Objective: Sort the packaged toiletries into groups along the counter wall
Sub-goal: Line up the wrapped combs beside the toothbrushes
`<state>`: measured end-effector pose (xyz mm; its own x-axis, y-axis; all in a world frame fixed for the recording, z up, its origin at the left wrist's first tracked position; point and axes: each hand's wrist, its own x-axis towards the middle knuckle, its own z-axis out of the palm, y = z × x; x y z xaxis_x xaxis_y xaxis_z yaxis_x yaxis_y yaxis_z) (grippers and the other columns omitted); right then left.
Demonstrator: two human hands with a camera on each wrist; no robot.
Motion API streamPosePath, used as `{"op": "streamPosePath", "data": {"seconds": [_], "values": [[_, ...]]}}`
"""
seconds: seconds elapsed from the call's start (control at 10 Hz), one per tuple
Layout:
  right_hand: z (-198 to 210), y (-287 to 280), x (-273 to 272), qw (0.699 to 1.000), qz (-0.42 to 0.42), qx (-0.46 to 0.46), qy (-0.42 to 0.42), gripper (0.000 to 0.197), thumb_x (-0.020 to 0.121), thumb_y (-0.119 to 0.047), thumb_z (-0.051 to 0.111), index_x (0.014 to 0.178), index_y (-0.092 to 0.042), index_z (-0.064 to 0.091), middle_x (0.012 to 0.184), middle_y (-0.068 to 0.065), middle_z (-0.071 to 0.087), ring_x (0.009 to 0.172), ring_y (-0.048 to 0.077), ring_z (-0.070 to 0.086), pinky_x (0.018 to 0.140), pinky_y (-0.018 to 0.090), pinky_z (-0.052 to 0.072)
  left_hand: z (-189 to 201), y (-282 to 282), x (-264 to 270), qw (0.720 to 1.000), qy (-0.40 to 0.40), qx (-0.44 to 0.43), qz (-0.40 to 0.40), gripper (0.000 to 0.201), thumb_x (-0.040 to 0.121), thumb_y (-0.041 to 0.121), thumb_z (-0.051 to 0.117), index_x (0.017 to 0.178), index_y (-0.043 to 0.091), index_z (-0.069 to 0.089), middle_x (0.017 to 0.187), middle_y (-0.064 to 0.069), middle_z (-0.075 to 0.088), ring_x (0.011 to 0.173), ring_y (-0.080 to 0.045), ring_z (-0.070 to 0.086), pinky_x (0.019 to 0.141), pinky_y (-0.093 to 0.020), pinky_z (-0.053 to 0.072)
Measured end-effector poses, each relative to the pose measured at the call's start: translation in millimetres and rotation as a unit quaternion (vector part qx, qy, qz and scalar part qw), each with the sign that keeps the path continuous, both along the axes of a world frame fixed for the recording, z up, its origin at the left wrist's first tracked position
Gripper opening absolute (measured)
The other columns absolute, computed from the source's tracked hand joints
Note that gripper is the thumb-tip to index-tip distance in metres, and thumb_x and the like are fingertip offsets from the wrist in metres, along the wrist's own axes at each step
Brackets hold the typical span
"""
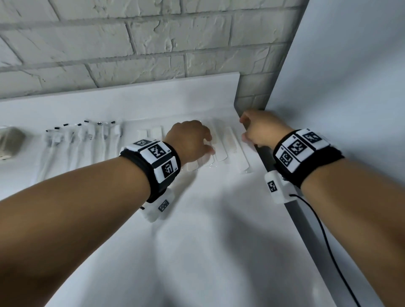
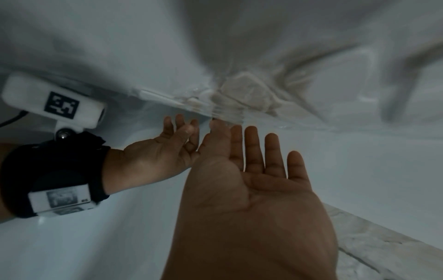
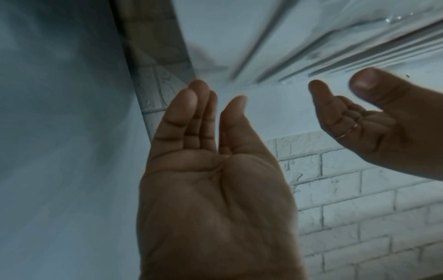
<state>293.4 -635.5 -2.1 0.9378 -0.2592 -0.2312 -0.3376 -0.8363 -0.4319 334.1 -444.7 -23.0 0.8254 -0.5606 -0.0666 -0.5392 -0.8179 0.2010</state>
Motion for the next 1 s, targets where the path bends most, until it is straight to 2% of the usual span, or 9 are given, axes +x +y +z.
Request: {"op": "streamPosePath", "data": {"seconds": [0.1,0.2,0.4,0.6,0.7,0.8,1.0], "values": [[5.9,-3.7,-3.4,0.983,0.146,-0.097,0.047,0.051,0.08,-0.023,0.074,0.129,-0.025,0.057,0.136,-0.004,0.055,0.12,0.018,0.054,0.098,0.029,0.043,0.4,-12.2,6.9,1.0,-0.009,-0.007,-0.012,0.034,0.087,0.048,0.058,0.116,0.032,0.066,0.122,0.004,0.057,0.118,-0.02,0.051,0.099,-0.032,0.034],[2.5,-3.4,-2.6,0.954,0.221,-0.174,0.102,0.061,0.085,-0.03,0.069,0.141,-0.03,0.046,0.155,-0.014,0.029,0.139,0.015,0.034,0.112,0.03,0.029,-1.2,-25.2,8.7,0.999,-0.003,0.022,-0.026,0.03,0.088,0.043,0.054,0.111,0.031,0.07,0.12,0.005,0.062,0.116,-0.021,0.052,0.1,-0.037,0.038],[-4.4,-13.8,10.5,0.965,0.201,-0.153,0.071,0.06,0.085,-0.031,0.07,0.14,-0.033,0.047,0.155,-0.016,0.03,0.138,0.016,0.036,0.11,0.029,0.029,-6.9,-39.8,7.2,0.999,0.0,0.017,-0.032,0.026,0.085,0.041,0.061,0.11,0.035,0.069,0.117,0.011,0.063,0.116,-0.014,0.053,0.097,-0.03,0.032],[-6.8,-15.2,15.2,0.961,0.211,-0.161,0.075,0.06,0.085,-0.031,0.07,0.14,-0.031,0.047,0.155,-0.012,0.032,0.138,0.018,0.037,0.111,0.031,0.03,-5.5,-38.4,7.3,1.0,0.007,0.018,-0.02,0.026,0.083,0.04,0.064,0.107,0.034,0.07,0.115,0.01,0.063,0.114,-0.014,0.054,0.099,-0.031,0.037],[-5.8,-14.8,15.4,0.962,0.212,-0.157,0.073,0.06,0.086,-0.029,0.069,0.141,-0.031,0.047,0.155,-0.013,0.031,0.139,0.017,0.035,0.111,0.03,0.028,-5.9,-40.0,6.0,1.0,0.004,0.017,-0.006,0.033,0.084,0.049,0.061,0.109,0.029,0.07,0.117,0.005,0.062,0.114,-0.018,0.054,0.098,-0.035,0.04],[-4.8,-14.2,15.3,0.961,0.213,-0.161,0.074,0.059,0.086,-0.03,0.068,0.141,-0.031,0.046,0.155,-0.013,0.03,0.14,0.017,0.034,0.111,0.031,0.028,-6.4,-40.0,4.4,1.0,0.015,0.01,-0.006,0.045,0.081,0.054,0.064,0.117,0.026,0.065,0.123,0.002,0.058,0.117,-0.021,0.053,0.096,-0.034,0.041],[-7.2,-18.4,15.2,0.968,0.206,-0.128,0.061,0.059,0.085,-0.029,0.07,0.139,-0.032,0.048,0.154,-0.015,0.031,0.138,0.015,0.038,0.107,0.028,0.03,-2.7,-38.8,4.5,1.0,0.017,-0.005,-0.008,0.05,0.079,0.055,0.065,0.121,0.027,0.063,0.127,0.003,0.057,0.119,-0.02,0.052,0.099,-0.033,0.039]]}}
